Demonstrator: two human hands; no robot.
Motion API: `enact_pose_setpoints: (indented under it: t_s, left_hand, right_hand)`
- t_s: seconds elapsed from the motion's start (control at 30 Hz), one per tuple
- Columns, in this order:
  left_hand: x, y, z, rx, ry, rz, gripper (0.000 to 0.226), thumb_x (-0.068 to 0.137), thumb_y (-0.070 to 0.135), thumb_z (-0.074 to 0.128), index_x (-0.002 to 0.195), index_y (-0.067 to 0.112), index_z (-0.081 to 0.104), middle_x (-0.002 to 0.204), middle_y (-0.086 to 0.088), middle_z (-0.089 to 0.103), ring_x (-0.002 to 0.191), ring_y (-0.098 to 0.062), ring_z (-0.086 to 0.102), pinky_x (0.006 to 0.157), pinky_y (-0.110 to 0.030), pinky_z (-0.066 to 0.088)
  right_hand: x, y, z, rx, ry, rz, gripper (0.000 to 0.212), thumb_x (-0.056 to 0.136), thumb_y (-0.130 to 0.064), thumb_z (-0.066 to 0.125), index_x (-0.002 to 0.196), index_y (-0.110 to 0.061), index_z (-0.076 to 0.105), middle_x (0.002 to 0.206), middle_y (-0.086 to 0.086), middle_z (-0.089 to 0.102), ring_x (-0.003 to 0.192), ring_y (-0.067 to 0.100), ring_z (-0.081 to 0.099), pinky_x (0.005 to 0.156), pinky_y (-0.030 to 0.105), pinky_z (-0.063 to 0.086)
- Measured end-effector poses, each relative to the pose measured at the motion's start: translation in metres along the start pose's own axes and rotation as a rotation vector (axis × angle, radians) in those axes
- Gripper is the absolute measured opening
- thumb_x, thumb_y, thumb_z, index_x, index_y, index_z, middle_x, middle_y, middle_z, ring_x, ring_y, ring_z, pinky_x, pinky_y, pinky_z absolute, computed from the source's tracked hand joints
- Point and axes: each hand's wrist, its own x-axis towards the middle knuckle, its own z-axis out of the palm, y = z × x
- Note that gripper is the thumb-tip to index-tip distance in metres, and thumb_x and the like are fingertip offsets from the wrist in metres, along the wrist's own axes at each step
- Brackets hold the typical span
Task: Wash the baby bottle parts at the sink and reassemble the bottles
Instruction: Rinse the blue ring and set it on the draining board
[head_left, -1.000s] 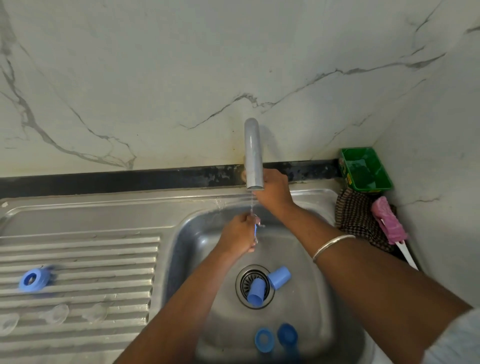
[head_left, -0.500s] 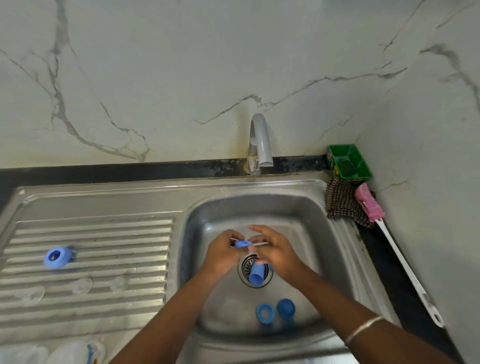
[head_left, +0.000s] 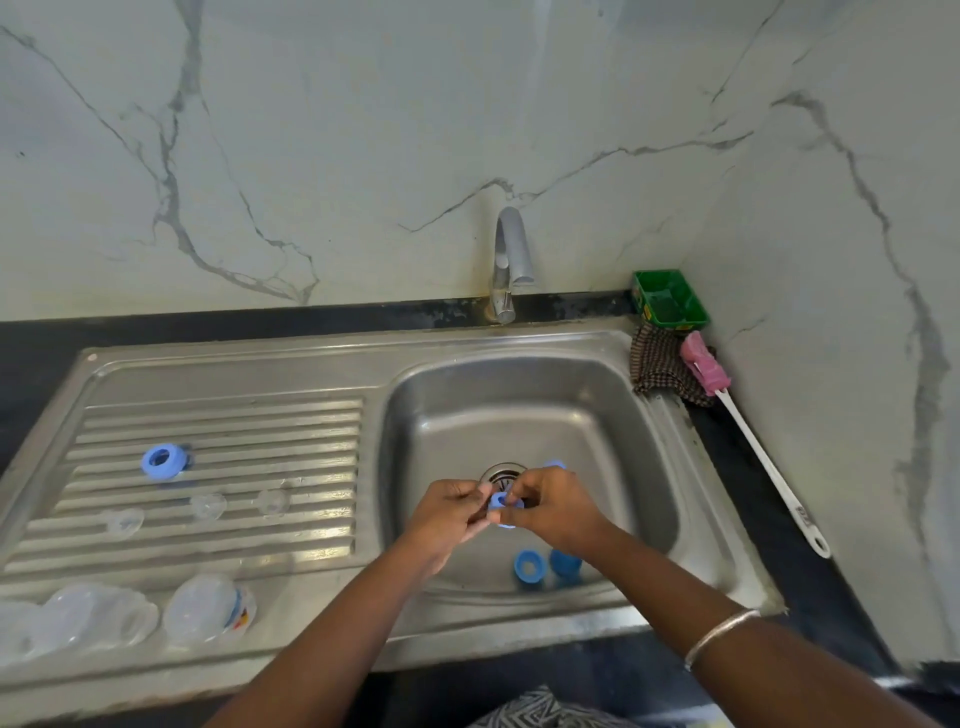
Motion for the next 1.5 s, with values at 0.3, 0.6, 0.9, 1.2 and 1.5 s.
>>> enact_pose_setpoints:
  t_s: [0.3,0.6,0.9,1.2,1.5]
  left_hand:
    - [-0.007,-0.017,0.009,0.782,0.355,0.197,0.019,0.092,0.019,0.057,0.100,0.020,0.075,0.098,0.007,0.074,0.089,-0.006,0.064,0.069,-0.011,0.041]
    - [-0.021,-0.014,0.023,0.934,0.452,0.336,0.022,0.094,0.020,0.057,0.111,0.022,0.071,0.109,0.010,0.072,0.098,-0.008,0.066,0.081,-0.015,0.041]
    - [-0.030,-0.014,0.031,0.853,0.526,0.384,0.025,0.096,0.020,0.057,0.117,0.023,0.068,0.111,0.010,0.071,0.103,-0.005,0.064,0.087,-0.016,0.044]
    - [-0.039,-0.005,-0.015,0.725,0.634,0.311,0.023,0.095,0.022,0.058,0.114,0.021,0.070,0.108,0.004,0.073,0.101,-0.012,0.066,0.089,-0.026,0.050]
    - [-0.039,-0.010,-0.082,0.406,0.676,0.203,0.018,0.085,0.018,0.063,0.099,0.026,0.072,0.092,0.013,0.073,0.093,-0.005,0.066,0.091,-0.029,0.051]
  right_hand:
    - [-0.003,0.014,-0.020,-0.379,-0.008,-0.180,0.020,0.083,-0.028,0.070,0.076,-0.014,0.058,0.073,-0.002,0.062,0.076,0.019,0.061,0.073,0.022,0.042]
    - [-0.008,0.021,-0.029,-0.429,0.066,-0.178,0.018,0.088,-0.037,0.066,0.098,-0.023,0.068,0.089,-0.009,0.064,0.101,0.019,0.062,0.075,0.028,0.047]
    - [-0.008,0.006,-0.024,-0.216,0.151,-0.336,0.021,0.086,-0.033,0.073,0.099,-0.017,0.068,0.091,-0.007,0.064,0.088,0.013,0.060,0.078,0.026,0.047]
    - [0.020,-0.021,-0.004,-0.256,-0.019,-0.150,0.052,0.080,-0.039,0.078,0.128,-0.024,0.064,0.121,-0.004,0.069,0.113,0.017,0.063,0.096,0.033,0.050]
    - [0.077,-0.107,0.055,-0.102,-0.074,-0.290,0.023,0.075,-0.026,0.084,0.085,-0.008,0.074,0.079,0.005,0.073,0.076,0.019,0.070,0.071,0.022,0.051]
